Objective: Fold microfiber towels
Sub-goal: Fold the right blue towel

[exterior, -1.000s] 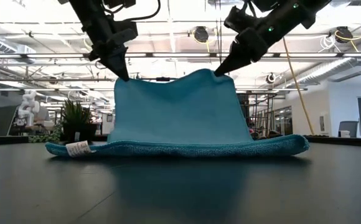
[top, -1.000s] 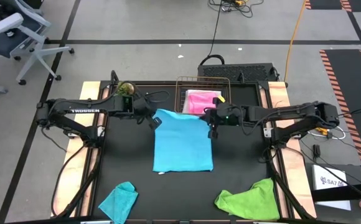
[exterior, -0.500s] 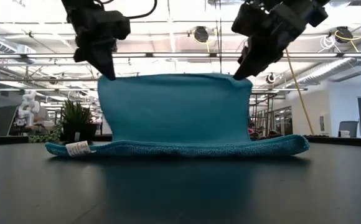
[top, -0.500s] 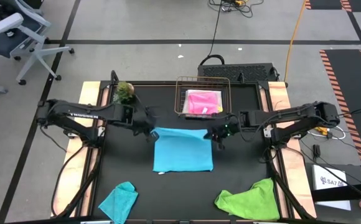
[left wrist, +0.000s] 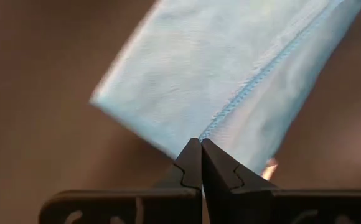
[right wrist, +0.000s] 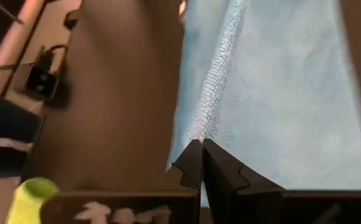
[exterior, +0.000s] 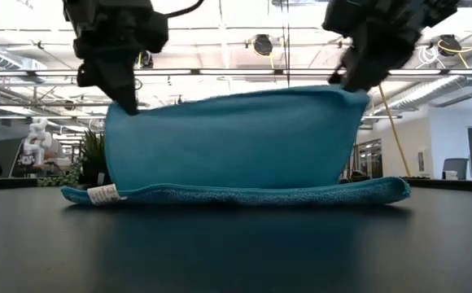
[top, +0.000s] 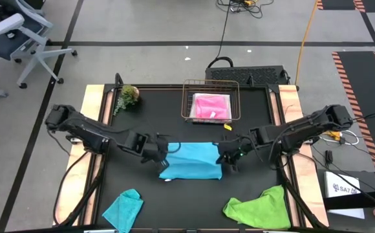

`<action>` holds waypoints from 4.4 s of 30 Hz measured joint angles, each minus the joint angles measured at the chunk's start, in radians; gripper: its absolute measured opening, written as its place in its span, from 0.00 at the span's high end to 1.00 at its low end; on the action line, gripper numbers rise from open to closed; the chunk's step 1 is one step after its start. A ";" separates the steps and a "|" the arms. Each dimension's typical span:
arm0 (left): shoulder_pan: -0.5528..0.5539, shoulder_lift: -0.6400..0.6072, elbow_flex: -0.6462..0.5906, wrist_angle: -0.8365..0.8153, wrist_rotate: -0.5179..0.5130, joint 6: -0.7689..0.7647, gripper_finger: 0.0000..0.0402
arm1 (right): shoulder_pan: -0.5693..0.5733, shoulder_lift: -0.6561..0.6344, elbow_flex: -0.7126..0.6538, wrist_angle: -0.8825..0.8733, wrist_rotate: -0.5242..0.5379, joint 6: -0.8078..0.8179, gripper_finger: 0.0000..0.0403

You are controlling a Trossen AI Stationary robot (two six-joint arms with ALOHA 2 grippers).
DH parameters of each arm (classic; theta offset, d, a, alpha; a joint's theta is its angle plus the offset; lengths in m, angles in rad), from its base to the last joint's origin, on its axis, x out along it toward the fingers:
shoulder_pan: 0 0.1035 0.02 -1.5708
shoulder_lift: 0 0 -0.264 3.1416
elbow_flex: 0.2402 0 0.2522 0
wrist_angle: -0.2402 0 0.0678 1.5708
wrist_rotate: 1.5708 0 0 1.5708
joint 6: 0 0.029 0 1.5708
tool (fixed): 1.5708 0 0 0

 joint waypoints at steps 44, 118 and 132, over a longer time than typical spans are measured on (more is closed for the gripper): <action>-0.143 0.144 0.076 0.284 0.099 -0.094 0.90 | 0.236 0.103 -0.213 0.406 0.174 0.291 0.77; -0.015 0.319 0.094 0.328 -0.038 0.116 0.99 | 0.256 0.102 -0.233 0.391 0.338 0.819 0.98; -0.015 0.419 0.095 0.312 -0.006 0.105 0.99 | 0.191 0.273 -0.233 0.414 0.320 0.814 1.00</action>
